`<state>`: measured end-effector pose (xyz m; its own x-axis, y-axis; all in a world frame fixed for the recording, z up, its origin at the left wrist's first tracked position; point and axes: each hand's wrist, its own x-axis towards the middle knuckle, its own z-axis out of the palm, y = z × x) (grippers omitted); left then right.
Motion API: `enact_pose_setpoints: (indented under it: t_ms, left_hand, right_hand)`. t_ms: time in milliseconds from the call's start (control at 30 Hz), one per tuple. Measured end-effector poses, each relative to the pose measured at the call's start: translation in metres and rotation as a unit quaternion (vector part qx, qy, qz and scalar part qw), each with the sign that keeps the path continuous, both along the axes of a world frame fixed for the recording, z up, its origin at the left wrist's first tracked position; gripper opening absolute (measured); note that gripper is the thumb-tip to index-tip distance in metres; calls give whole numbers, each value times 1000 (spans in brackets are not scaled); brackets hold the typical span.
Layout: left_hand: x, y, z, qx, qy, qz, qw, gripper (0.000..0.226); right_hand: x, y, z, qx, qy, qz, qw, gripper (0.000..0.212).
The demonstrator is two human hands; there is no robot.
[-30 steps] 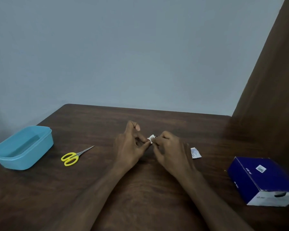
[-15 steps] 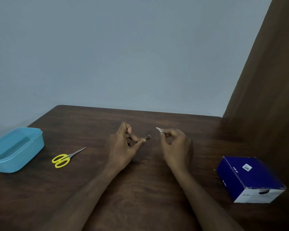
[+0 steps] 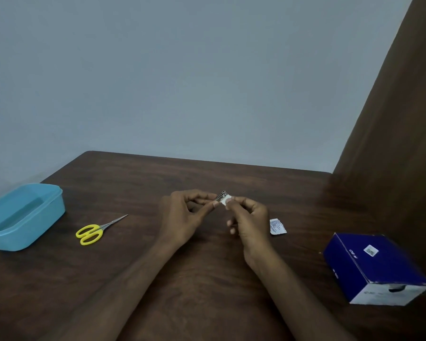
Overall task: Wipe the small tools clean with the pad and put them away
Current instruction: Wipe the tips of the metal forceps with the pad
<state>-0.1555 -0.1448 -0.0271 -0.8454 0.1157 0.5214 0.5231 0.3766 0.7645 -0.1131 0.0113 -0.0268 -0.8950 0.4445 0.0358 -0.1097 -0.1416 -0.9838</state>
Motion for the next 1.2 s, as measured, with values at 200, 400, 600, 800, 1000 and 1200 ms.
enact_pose_setpoints:
  t_ms: [200, 400, 600, 800, 1000, 1200]
  left_hand:
    - [-1, -3, -1, 7, -25, -24, 999, 14]
    - [-4, -2, -5, 4, -56, -38, 998, 13]
    - [-6, -3, -7, -16, -44, -35, 998, 10]
    - [-7, -3, -8, -84, -31, -12, 996, 10]
    - [-6, -3, -5, -117, -17, 3, 993, 11]
    - [-2, -3, -4, -61, -44, 1, 997, 13]
  right_hand:
    - [3, -1, -2, 71, 6, 36, 997, 11]
    - [-1, 1, -2, 36, 16, -19, 999, 5]
    - [-3, 3, -3, 98, 39, -41, 994, 11]
    - [2, 17, -2, 474, 152, -125, 858, 10]
    - [2, 22, -1, 535, 204, -106, 813, 4]
    - [-1, 24, -6, 272, 63, -158, 947, 5]
